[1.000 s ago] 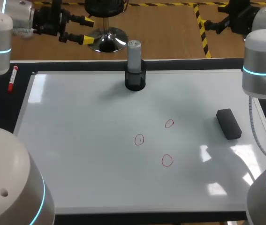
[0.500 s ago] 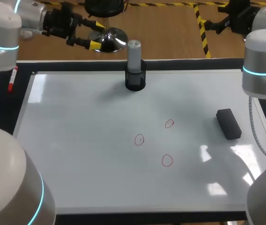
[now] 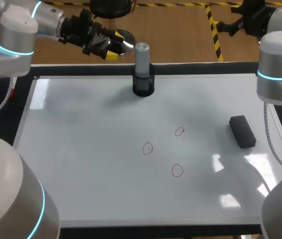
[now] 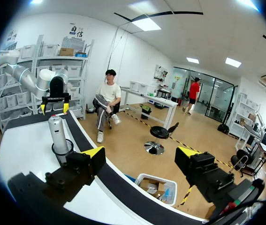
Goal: Pick up the inspection probe, press it on each red-marked spot on the whiteboard one by one, put down the probe, pick up the eraser, and wipe off all the red marks.
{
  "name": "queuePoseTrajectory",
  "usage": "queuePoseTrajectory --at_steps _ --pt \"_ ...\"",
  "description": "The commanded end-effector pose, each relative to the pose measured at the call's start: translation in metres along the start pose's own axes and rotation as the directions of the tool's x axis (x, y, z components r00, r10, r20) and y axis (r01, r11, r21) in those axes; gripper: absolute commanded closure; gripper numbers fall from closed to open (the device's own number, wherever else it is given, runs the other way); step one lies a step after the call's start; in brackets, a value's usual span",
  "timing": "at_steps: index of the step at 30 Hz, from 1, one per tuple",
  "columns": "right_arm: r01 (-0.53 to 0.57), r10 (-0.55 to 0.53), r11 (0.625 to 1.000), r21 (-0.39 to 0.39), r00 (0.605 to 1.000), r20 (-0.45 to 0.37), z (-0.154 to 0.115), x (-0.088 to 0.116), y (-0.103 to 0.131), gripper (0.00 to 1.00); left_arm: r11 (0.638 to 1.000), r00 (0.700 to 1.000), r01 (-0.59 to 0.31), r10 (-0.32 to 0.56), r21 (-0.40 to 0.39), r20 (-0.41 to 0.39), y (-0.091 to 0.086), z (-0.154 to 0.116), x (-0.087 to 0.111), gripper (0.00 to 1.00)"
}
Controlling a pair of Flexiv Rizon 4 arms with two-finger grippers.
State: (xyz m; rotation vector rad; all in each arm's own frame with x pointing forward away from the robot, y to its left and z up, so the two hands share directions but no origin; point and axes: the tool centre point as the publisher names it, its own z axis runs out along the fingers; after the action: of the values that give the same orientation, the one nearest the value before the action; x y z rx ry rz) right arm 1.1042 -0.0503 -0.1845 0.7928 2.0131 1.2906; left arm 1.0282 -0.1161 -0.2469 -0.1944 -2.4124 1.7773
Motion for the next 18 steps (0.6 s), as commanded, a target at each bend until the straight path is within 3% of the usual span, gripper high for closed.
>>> queuePoseTrajectory --at_steps 1,7,18 --pt "0.000 0.000 1.000 0.000 1.000 0.000 0.000 0.000 0.000 0.00 1.000 0.999 -0.002 0.002 0.007 -0.038 0.003 0.011 -0.009 0.00" --pt "0.000 0.000 1.000 0.000 1.000 0.000 0.000 0.000 0.000 0.00 1.000 0.998 -0.006 0.007 0.014 -0.065 0.004 0.022 -0.010 0.00" --pt "0.000 0.000 1.000 0.000 1.000 0.000 0.000 0.000 0.000 0.00 1.000 0.994 0.016 -0.014 0.017 -0.109 0.021 0.039 -0.015 0.00"
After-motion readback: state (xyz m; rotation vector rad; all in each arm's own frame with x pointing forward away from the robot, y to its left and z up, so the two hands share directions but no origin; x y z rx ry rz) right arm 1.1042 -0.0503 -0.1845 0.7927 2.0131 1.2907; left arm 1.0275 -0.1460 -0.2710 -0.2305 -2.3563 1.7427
